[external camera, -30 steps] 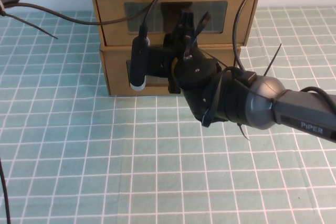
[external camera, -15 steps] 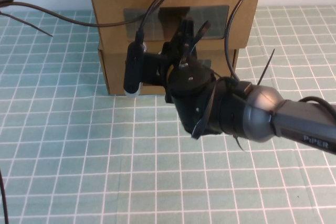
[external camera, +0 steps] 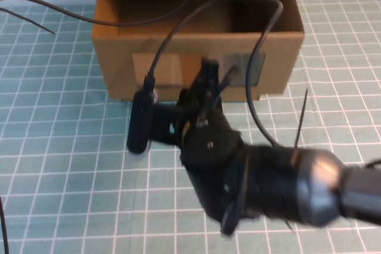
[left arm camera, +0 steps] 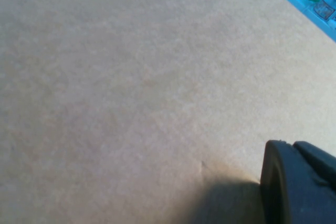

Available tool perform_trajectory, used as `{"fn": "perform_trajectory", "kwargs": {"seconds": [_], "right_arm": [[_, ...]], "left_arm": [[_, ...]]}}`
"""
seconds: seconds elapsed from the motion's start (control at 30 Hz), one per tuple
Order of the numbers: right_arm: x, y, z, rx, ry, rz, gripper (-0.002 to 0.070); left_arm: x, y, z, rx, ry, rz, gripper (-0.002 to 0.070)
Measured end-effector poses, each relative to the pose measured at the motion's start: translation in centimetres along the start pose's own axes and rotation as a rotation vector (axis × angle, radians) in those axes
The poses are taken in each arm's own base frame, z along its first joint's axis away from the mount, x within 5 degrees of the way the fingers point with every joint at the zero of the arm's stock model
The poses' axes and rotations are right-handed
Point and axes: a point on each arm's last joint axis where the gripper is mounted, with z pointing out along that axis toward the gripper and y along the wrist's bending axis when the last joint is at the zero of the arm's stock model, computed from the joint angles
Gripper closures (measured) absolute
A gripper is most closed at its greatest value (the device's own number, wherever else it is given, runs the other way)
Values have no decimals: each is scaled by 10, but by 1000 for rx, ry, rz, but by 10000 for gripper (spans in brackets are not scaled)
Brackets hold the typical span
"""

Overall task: Open the shoe box
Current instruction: 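Pull the top drawer of the cardboard box fully open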

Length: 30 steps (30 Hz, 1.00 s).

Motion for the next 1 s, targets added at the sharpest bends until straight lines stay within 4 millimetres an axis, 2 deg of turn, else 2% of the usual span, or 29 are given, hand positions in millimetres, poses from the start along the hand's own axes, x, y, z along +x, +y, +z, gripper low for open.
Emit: {"fn": "perform_trajectory", "kwargs": {"seconds": [0.1, 0.23, 0.37, 0.6, 0.73, 0.9, 1.0], "right_arm": [[-1, 8, -21, -34, 8, 30, 666], [-2, 16, -40, -64, 36, 56, 666], [-5, 23, -47, -88, 41, 64, 666], [-7, 25, -49, -96, 33, 67, 655], [-7, 24, -51, -122, 27, 98, 576], [-8, 19, -62, -210, -7, 106, 432], [-8, 14, -72, -278, -34, 110, 399]], "left_arm": [[0, 0, 0, 0, 0, 0, 680], [0, 0, 0, -1, 1, -1, 680], [0, 0, 0, -1, 1, -2, 680], [0, 0, 0, 0, 3, -3, 680], [0, 0, 0, 1, 4, -3, 680], [0, 0, -1, 0, 4, -5, 680], [-1, -1, -3, 3, 2, -8, 680]]}}
